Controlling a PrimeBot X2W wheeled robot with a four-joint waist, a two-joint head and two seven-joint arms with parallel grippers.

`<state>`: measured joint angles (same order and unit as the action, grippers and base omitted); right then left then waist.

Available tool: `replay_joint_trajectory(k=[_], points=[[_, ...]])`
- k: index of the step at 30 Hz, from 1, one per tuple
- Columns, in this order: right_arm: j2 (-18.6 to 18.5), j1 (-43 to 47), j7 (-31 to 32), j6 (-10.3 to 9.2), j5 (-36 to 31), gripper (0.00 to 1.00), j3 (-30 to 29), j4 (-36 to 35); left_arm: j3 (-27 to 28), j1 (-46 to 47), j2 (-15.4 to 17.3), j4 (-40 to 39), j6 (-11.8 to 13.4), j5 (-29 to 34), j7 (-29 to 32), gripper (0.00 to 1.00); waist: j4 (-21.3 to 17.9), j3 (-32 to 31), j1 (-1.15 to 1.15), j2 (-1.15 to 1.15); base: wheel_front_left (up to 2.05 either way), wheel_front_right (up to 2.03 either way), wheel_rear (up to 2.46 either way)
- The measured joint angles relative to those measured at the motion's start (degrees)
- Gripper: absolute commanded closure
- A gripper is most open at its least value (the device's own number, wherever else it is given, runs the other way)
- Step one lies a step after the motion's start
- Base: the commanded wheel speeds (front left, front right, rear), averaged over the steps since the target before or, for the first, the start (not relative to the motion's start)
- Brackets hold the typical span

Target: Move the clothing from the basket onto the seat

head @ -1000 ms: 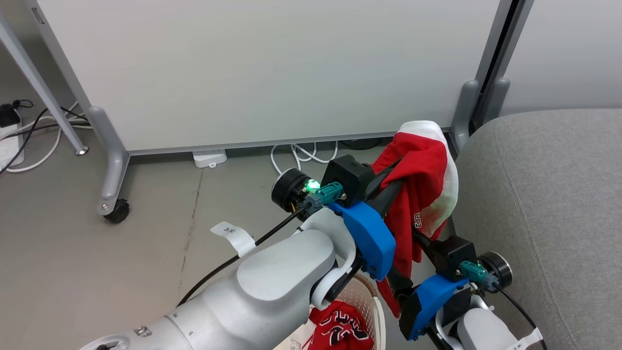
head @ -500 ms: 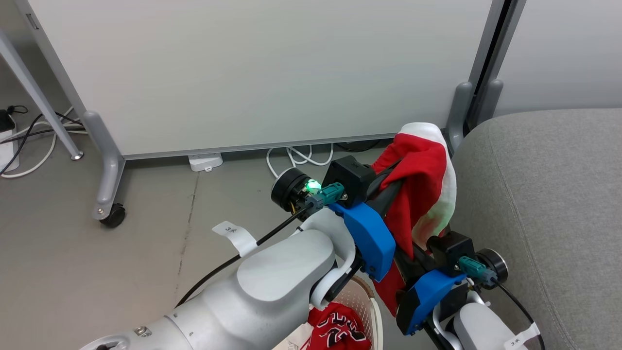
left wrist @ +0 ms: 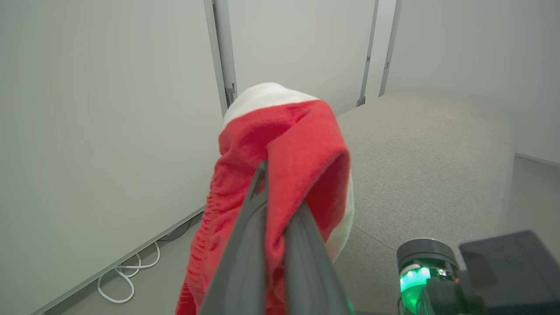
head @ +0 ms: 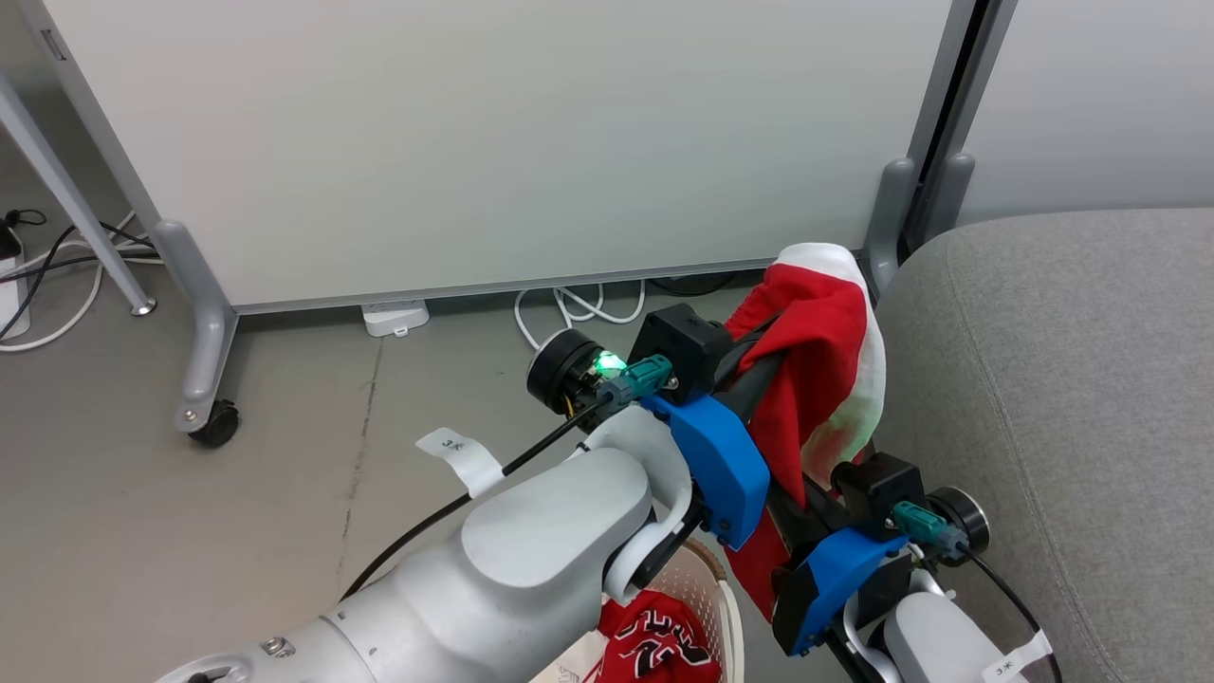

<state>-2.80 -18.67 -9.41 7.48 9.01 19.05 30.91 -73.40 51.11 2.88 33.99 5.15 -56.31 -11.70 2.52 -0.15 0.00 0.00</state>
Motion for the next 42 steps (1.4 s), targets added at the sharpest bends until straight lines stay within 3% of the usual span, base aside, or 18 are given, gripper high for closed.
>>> replay_joint_trajectory(k=[1,2,14,25,34,42], points=[[0.0,0.0,0.0,0.00,0.0,1.00,0.0,0.0,0.0,0.0,0.0,0.0,0.0,0.0,0.0,0.13,0.0,0.0,0.00,0.00,0.00,0.00,0.00],[0.0,0.0,0.0,0.00,0.0,1.00,0.0,0.0,0.0,0.0,0.0,0.0,-0.1,0.0,0.0,0.00,0.0,0.0,0.00,0.00,0.00,0.00,0.00],[0.0,-0.1,-0.1,0.00,0.0,1.00,-0.2,0.0,0.0,-0.2,0.0,0.6,-0.4,-0.2,0.5,0.00,0.1,0.0,0.00,0.00,0.00,0.00,0.00],[0.0,0.1,-0.3,0.00,-0.8,1.00,-3.5,-1.0,1.5,-3.4,0.0,1.9,1.2,-1.1,-3.2,0.00,0.2,0.3,0.00,0.00,0.00,0.00,0.00],[0.0,1.3,-0.2,0.00,-3.0,1.00,-8.4,-3.8,15.2,-13.5,1.8,-5.2,0.8,15.3,-3.3,0.00,1.2,1.4,0.00,0.00,0.00,0.00,0.00],[0.0,2.3,0.3,0.00,-3.4,1.00,-8.7,-6.3,29.5,-27.2,3.8,-13.5,-1.2,26.4,-3.4,0.00,0.7,1.6,0.00,0.00,0.00,0.00,0.00]])
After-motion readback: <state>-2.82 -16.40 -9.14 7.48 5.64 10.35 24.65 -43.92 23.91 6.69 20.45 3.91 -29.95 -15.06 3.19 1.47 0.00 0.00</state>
